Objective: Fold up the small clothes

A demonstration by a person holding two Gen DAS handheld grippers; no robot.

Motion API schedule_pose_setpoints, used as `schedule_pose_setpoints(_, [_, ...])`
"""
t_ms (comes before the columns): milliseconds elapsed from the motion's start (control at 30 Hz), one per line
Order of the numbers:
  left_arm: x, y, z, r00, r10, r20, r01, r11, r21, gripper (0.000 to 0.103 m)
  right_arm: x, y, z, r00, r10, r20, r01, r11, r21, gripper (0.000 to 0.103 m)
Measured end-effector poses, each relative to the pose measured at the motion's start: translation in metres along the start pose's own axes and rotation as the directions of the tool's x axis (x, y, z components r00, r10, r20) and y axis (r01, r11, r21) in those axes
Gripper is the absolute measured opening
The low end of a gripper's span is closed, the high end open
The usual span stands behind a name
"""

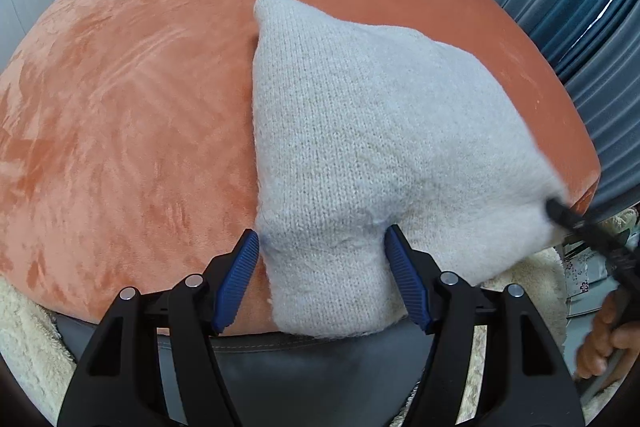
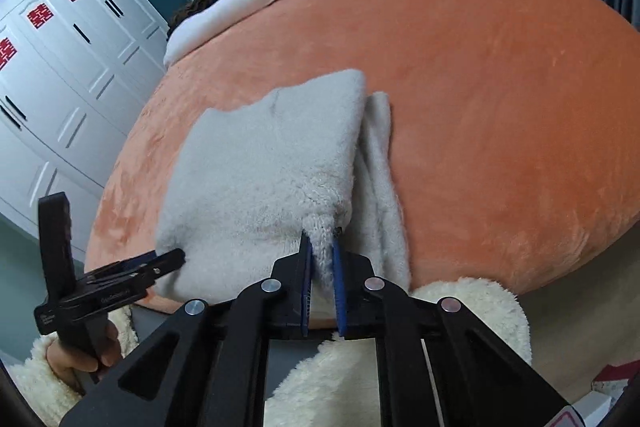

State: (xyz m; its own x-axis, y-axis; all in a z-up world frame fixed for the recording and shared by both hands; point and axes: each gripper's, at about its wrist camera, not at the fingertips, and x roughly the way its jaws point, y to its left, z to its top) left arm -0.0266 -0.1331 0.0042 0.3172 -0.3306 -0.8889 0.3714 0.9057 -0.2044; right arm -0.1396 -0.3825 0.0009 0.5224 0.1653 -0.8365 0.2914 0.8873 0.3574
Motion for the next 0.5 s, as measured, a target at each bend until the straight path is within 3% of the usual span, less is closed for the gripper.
schedule_pose_setpoints(67, [0.004,-0.001,-0.001,1.0,0.007,-0.016,-0.007,1.0,0.005,0.064,0.036,-0.006,-0.011,0.993,-0.017,-0.12,0.017,1.0,0.002,0.008])
schedule_pose_setpoints(200, [0.002,-0.002,-0.004,1.0,0.025,-0.011,-0.025,0.999,0.029,0.064,0.016,0.012,-0.006,0.994,-0.089,-0.068,0.085,0.994,-0.064,0.012])
schedule_pose_setpoints(267, [0.002,0.0,-0.004,1.0,0.016,-0.015,-0.016,1.0,0.015,0.064,0.003,0.019,-0.004,0.993,-0.112,-0.039,0.109,0.991,-0.074,0.021])
schedule_pose_setpoints(400, [-0.004,0.003,-0.005,1.0,0.01,-0.013,-0.01,1.0,0.013,0.064,-0.023,0.044,0.004,0.984,-0.171,0.044,0.175,0.981,-0.084,0.022])
schedule_pose_setpoints(467, [-0.012,0.009,-0.008,1.0,0.009,0.001,-0.009,1.0,0.001,0.065,-0.035,0.059,0.016,0.989,-0.121,0.083,0.129,0.987,-0.096,0.023])
schedule_pose_setpoints(500, [-0.016,0.013,-0.01,1.0,0.01,0.009,-0.01,1.0,-0.01,0.066,-0.04,0.073,0.024,0.994,-0.052,0.096,0.062,0.993,-0.105,0.023])
